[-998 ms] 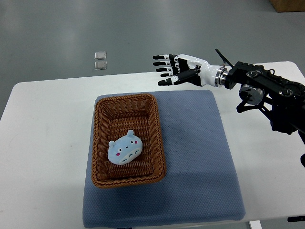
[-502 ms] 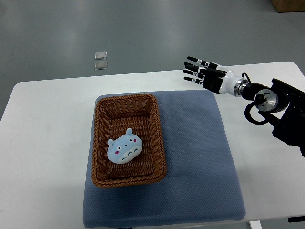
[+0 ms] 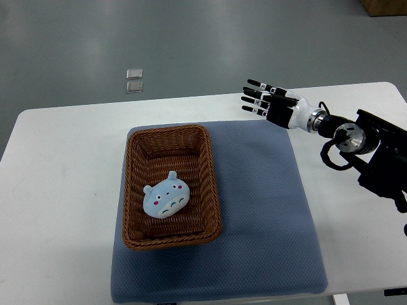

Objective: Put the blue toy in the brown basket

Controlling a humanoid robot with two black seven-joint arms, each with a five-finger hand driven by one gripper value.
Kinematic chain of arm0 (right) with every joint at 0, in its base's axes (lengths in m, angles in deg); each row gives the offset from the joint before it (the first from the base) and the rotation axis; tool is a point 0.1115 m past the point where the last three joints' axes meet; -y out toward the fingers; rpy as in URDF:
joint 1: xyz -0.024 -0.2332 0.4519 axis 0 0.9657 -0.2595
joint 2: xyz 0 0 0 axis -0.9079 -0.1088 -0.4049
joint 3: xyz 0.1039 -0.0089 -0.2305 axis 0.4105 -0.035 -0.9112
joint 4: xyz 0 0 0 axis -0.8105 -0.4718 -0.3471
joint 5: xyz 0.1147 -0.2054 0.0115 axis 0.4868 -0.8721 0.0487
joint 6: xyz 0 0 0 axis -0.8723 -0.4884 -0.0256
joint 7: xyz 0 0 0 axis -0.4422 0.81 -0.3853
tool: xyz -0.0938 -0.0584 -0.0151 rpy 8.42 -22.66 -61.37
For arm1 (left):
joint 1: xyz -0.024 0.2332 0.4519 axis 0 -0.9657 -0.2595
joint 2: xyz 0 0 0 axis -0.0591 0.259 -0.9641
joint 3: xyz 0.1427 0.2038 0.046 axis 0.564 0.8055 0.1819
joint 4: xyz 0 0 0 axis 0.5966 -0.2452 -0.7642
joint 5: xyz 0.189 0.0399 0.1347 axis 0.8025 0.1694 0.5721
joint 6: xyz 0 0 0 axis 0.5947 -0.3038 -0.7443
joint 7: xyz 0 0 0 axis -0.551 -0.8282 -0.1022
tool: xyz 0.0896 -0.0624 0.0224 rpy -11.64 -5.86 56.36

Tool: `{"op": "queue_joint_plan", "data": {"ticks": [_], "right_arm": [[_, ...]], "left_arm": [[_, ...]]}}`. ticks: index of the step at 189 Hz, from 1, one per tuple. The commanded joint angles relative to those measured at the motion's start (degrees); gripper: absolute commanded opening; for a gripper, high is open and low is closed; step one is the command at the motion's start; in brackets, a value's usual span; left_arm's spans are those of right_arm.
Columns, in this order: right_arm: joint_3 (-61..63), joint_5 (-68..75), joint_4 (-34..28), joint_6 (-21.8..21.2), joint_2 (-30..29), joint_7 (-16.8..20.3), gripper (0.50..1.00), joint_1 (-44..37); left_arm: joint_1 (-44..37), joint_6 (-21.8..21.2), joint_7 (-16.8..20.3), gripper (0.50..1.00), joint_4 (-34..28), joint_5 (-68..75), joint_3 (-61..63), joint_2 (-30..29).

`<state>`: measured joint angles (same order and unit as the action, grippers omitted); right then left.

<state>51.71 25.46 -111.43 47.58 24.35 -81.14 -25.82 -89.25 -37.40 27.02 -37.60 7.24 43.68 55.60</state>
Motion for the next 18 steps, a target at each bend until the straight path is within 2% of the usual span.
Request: {"op": "queue_joint_plan", "data": {"ticks": [1,18], "right_arm": [[0.0,-0.2,0.0,-0.1,0.0,0.0,0.913,0.2],[0.0,-0.3,0.0,-0.1,0.0,0.0,0.913,0.2]], "left_arm": [[0.0,0.0,0.0,1.000,0.0,0.0,0.0,0.0],[0.0,0.0,0.0,1.000,0.0,0.0,0.0,0.0]]}}
